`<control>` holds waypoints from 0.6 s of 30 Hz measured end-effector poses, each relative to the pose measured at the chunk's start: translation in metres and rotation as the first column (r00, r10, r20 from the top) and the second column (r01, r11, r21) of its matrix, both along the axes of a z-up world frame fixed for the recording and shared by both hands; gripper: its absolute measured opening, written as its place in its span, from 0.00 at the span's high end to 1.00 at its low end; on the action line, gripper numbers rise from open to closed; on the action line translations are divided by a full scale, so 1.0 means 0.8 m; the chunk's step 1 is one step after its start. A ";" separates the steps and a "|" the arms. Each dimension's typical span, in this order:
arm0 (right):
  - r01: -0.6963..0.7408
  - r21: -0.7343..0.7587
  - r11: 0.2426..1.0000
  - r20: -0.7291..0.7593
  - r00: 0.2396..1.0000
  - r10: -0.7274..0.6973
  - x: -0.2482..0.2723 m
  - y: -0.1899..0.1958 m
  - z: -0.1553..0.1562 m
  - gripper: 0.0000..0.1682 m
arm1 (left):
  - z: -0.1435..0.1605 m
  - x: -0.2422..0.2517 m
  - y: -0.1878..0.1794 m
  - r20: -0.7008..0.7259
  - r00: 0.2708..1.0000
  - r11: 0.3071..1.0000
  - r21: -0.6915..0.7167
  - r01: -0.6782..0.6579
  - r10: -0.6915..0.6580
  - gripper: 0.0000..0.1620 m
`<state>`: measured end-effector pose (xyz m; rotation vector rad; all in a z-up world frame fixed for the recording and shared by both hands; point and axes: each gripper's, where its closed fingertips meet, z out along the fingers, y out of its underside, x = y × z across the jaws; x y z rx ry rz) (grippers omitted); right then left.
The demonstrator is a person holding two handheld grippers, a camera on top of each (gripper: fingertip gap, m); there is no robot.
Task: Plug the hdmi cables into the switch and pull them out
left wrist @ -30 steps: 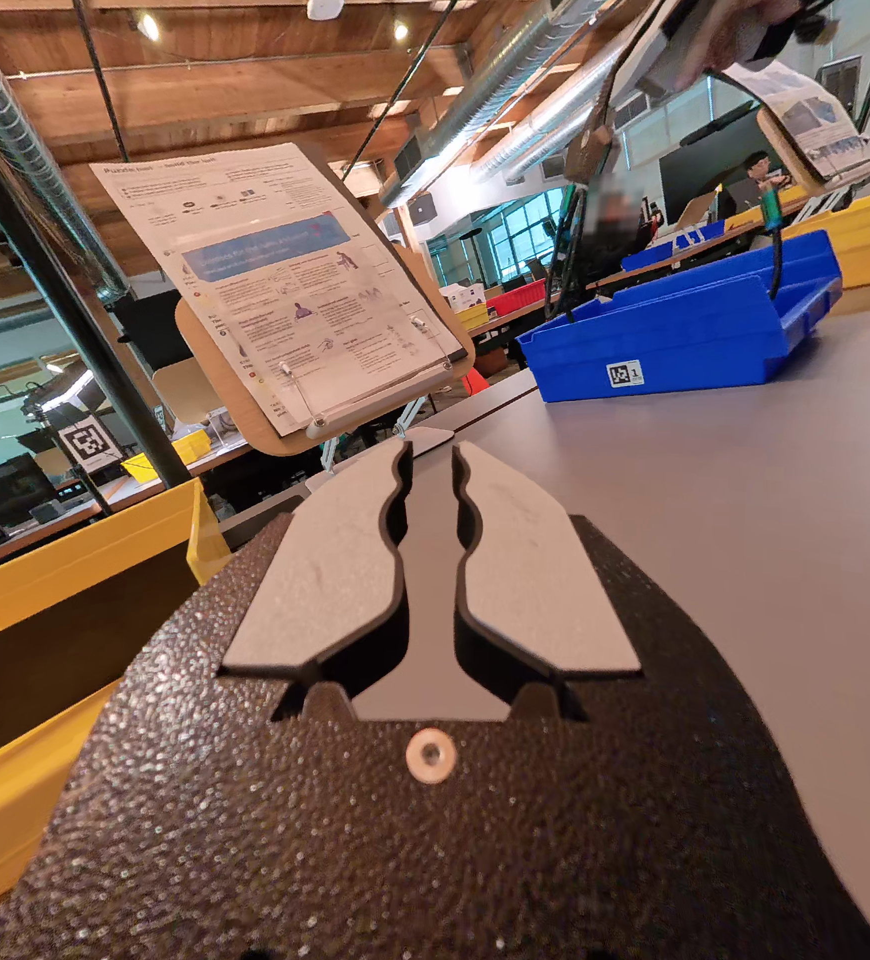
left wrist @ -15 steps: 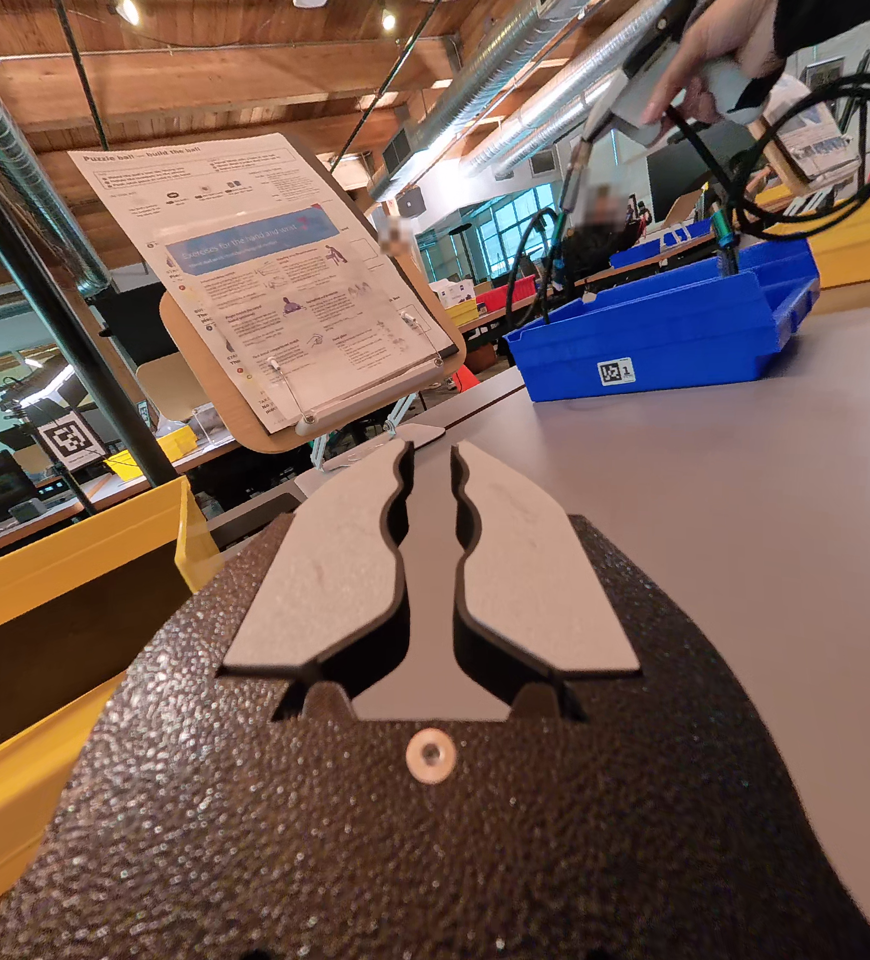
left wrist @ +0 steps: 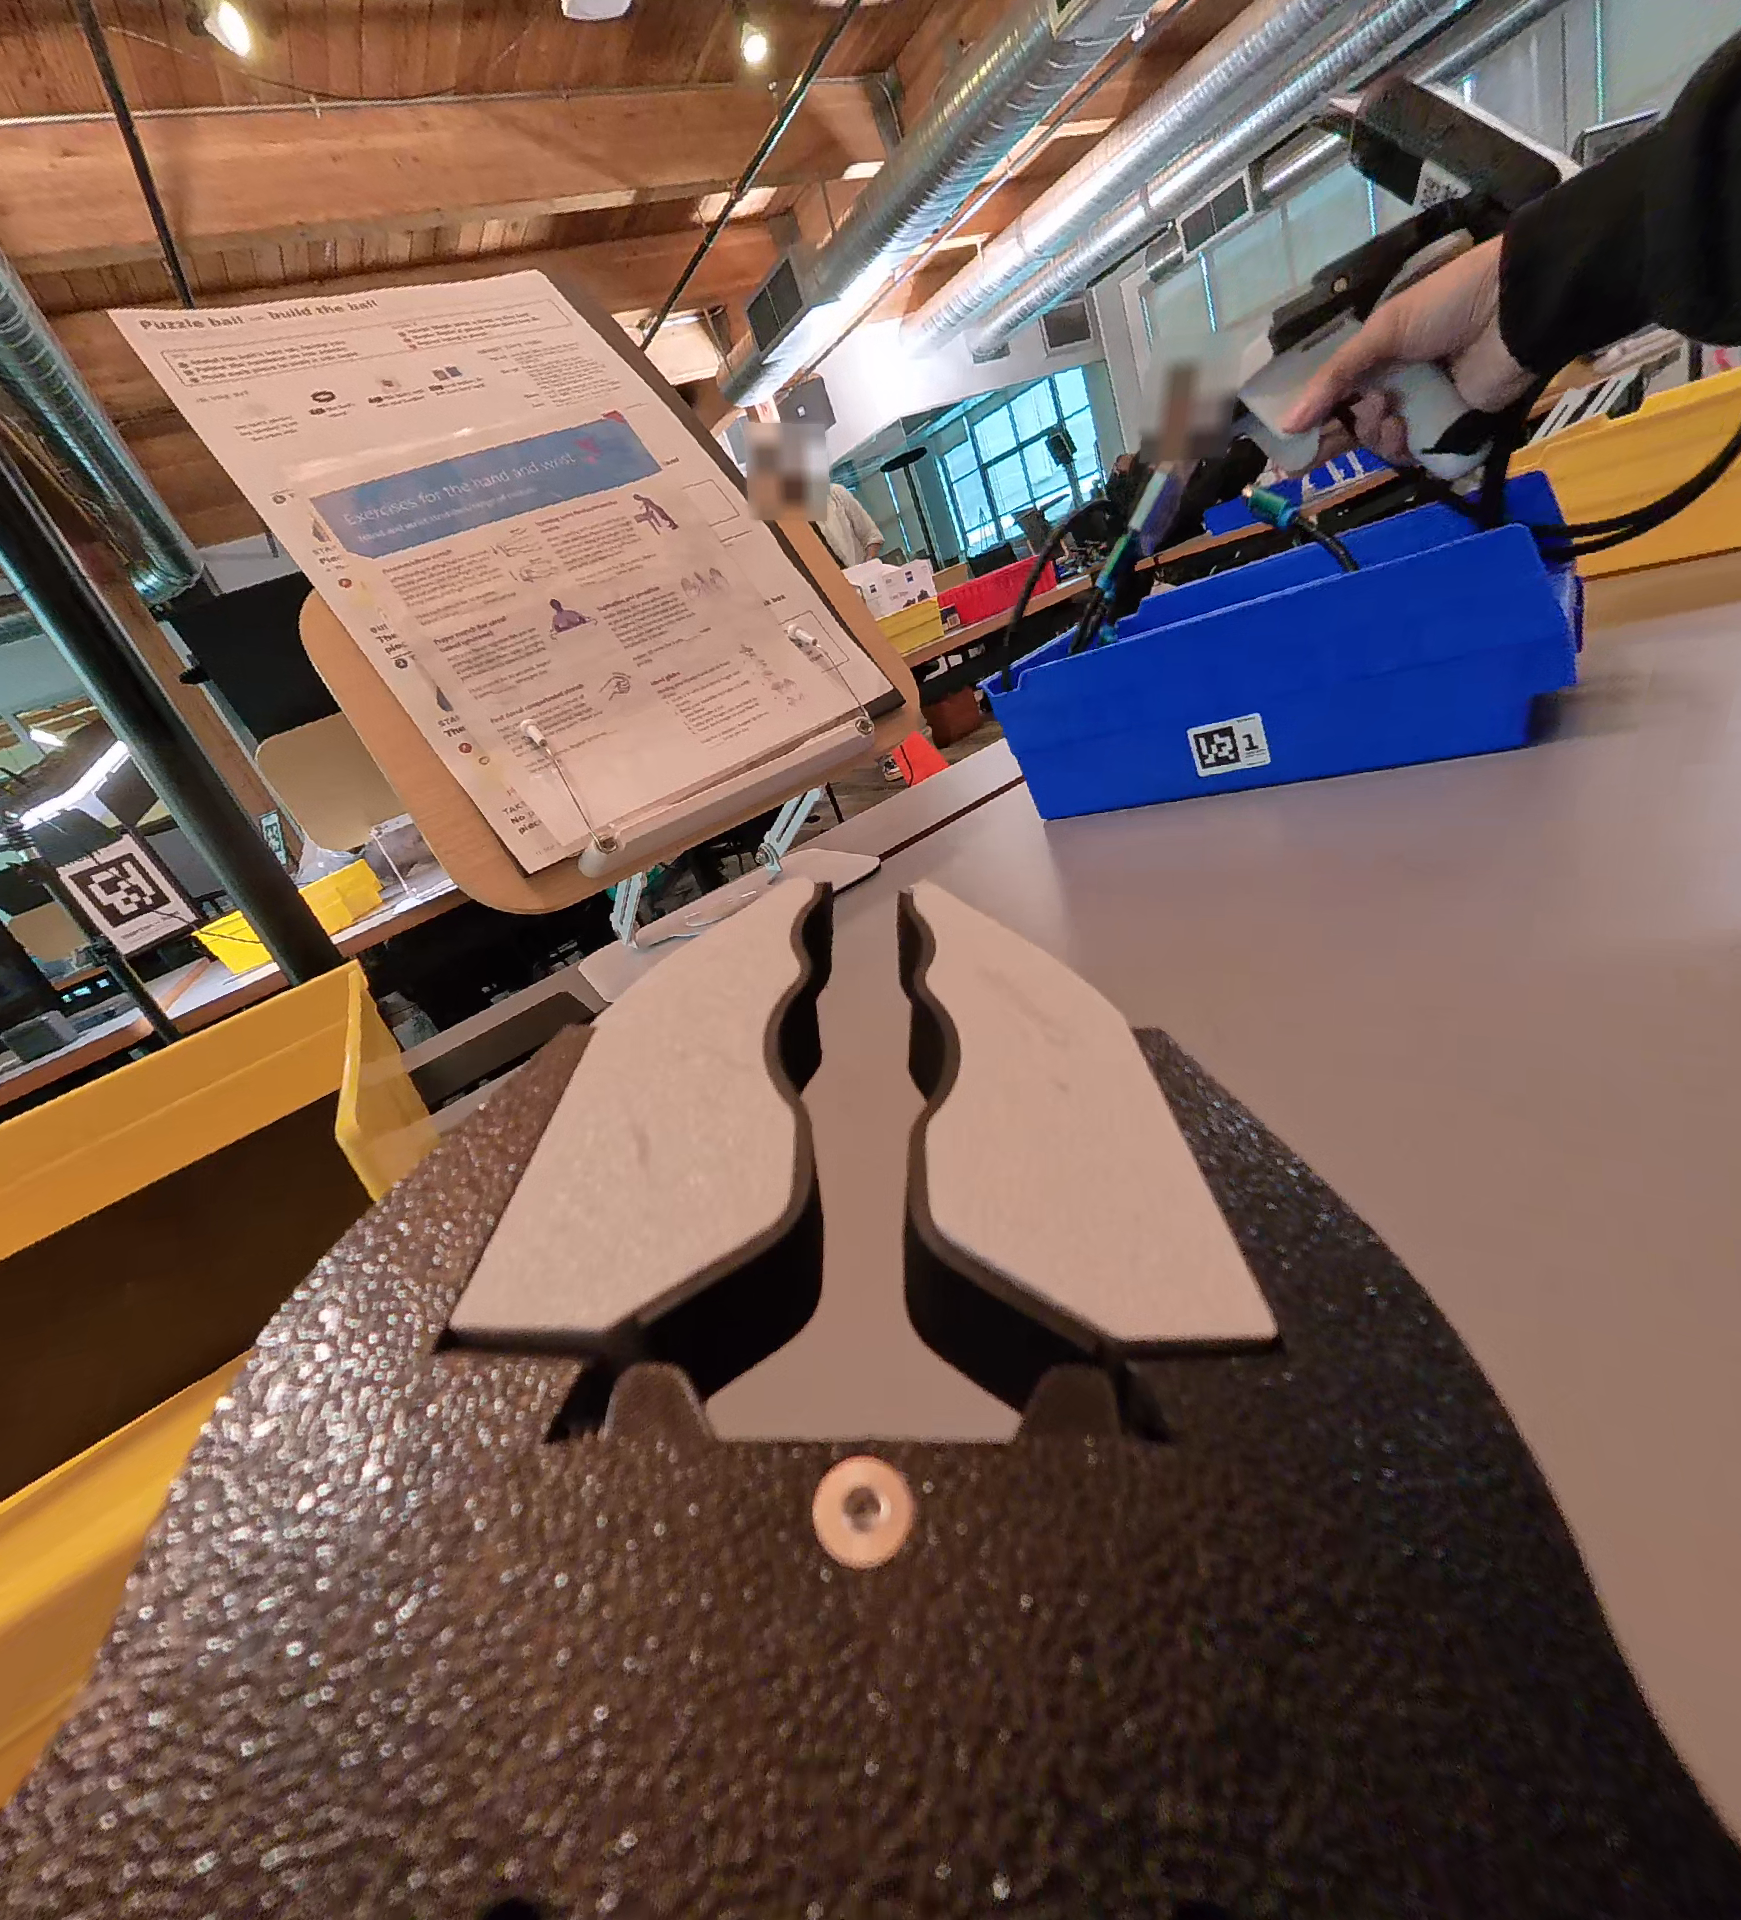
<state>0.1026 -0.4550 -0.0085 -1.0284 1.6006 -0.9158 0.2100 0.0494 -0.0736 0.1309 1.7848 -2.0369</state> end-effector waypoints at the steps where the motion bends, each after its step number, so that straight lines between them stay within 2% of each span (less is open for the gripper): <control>1: 0.041 -0.012 0.999 -0.067 0.997 -0.042 -0.008 -0.011 -0.014 0.85 | 0.000 0.000 0.000 0.000 1.000 1.000 0.001 -0.001 0.001 0.93; 2: 0.098 -0.036 0.994 -0.164 0.981 -0.103 -0.020 -0.026 -0.031 0.83 | 0.000 0.000 0.000 0.001 1.000 1.000 0.002 -0.001 0.001 0.93; 4: 0.165 -0.140 0.976 -0.391 0.897 -0.208 -0.051 -0.050 -0.064 0.78 | 0.000 0.000 0.000 0.003 1.000 1.000 0.002 -0.001 0.001 0.93; 6: 0.062 -0.139 0.988 -0.551 0.824 -0.129 -0.070 -0.038 -0.088 0.70 | 0.000 -0.001 -0.001 0.007 1.000 1.000 0.003 -0.002 0.002 0.93; 7: -0.008 -0.121 0.993 -0.603 0.795 -0.067 -0.077 -0.027 -0.093 0.71 | 0.000 -0.002 -0.001 0.012 1.000 1.000 0.004 -0.001 0.001 0.93; 9: -0.072 -0.178 0.981 -0.653 0.755 -0.064 -0.096 -0.021 -0.089 0.72 | -0.001 -0.003 -0.002 0.022 1.000 1.000 0.008 -0.004 0.004 0.93; 10: -0.076 -0.206 0.976 -0.645 0.760 -0.077 -0.105 -0.021 -0.081 0.72 | -0.002 -0.003 -0.002 0.027 1.000 1.000 0.012 -0.005 0.005 0.93; 12: -0.016 -0.200 0.980 -0.597 0.795 -0.108 -0.125 -0.020 -0.061 0.72 | -0.003 -0.005 -0.003 0.039 0.999 1.000 0.019 -0.007 0.006 0.93; 14: 0.043 -0.149 0.988 -0.589 0.798 -0.124 -0.158 -0.014 -0.050 0.71 | -0.003 -0.006 -0.004 0.052 0.999 1.000 0.024 -0.014 0.013 0.93; 16: 0.011 -0.084 0.996 -0.612 0.789 -0.060 -0.189 0.010 -0.056 0.70 | -0.005 -0.007 -0.005 0.070 0.997 0.999 0.031 -0.022 0.020 0.93; 18: -0.039 -0.056 0.998 -0.678 0.735 -0.010 -0.219 0.032 -0.074 0.70 | -0.007 -0.009 -0.007 0.084 0.996 0.999 0.045 -0.027 0.023 0.93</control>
